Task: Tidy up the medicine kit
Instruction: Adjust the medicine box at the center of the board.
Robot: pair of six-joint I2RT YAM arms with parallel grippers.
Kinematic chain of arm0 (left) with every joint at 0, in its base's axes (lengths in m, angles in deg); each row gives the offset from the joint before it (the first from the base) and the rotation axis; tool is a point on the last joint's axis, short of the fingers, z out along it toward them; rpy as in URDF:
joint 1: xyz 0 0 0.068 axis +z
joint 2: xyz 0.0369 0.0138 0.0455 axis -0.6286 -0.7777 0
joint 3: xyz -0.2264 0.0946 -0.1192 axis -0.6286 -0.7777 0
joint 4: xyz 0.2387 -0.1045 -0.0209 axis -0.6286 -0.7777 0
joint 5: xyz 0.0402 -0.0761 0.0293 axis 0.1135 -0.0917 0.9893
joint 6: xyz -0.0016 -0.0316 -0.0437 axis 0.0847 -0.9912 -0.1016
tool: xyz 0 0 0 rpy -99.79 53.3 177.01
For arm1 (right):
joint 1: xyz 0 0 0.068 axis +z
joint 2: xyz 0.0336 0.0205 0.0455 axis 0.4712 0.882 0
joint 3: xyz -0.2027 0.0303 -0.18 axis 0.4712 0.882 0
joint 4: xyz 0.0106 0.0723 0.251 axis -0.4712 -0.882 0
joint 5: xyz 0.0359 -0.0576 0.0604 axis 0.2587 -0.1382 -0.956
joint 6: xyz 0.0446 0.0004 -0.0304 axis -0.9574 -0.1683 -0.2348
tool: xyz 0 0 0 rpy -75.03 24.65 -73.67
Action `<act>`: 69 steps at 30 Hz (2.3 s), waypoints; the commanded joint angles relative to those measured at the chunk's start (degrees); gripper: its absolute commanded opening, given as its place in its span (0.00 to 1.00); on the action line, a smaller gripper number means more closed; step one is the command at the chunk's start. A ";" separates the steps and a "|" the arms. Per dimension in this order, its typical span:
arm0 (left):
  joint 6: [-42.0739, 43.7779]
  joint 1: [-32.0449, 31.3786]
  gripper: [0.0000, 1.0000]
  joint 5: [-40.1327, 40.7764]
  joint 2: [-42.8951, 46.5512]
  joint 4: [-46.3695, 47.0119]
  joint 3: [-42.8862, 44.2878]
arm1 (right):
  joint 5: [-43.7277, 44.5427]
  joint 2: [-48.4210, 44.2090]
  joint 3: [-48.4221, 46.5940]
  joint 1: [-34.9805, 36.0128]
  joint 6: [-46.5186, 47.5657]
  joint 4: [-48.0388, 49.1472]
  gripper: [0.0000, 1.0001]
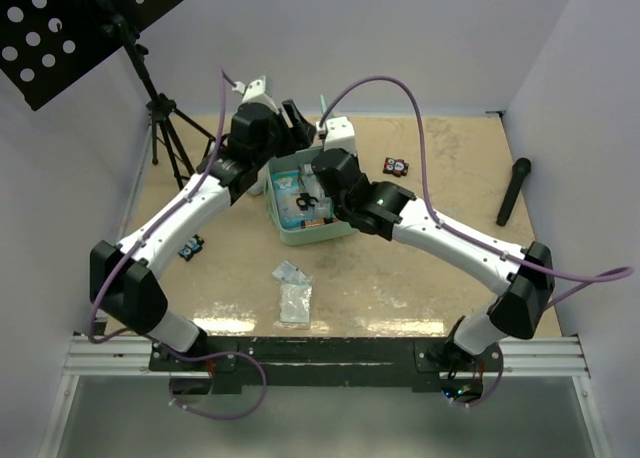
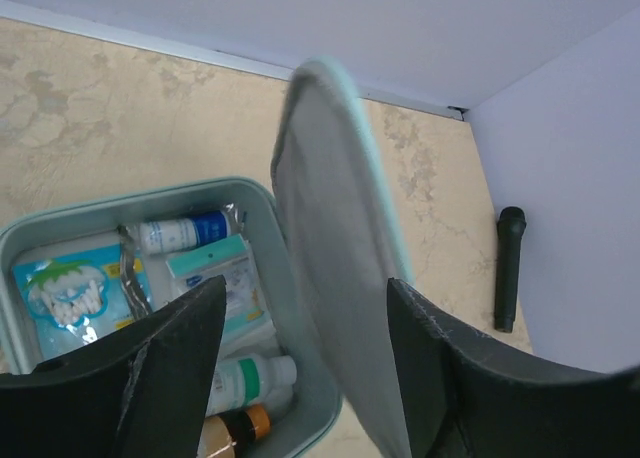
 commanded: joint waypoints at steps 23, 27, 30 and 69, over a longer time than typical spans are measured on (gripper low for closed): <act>-2.95 -1.55 0.71 -8.07 -2.22 16.19 -7.77 | -7.03 -2.73 -0.70 -3.61 -3.50 -1.69 0.00; -1.20 -2.34 0.67 -7.81 -6.60 13.66 -3.22 | -6.94 -3.08 -0.44 -3.61 -3.76 -1.87 0.00; -0.57 -2.52 0.56 -4.13 -10.48 5.32 1.53 | -6.33 -3.60 -0.26 -3.61 -4.20 -2.31 0.00; -1.97 -1.20 0.77 6.70 15.94 -2.08 -16.71 | -4.48 -8.96 4.31 -3.61 -8.86 -3.19 0.00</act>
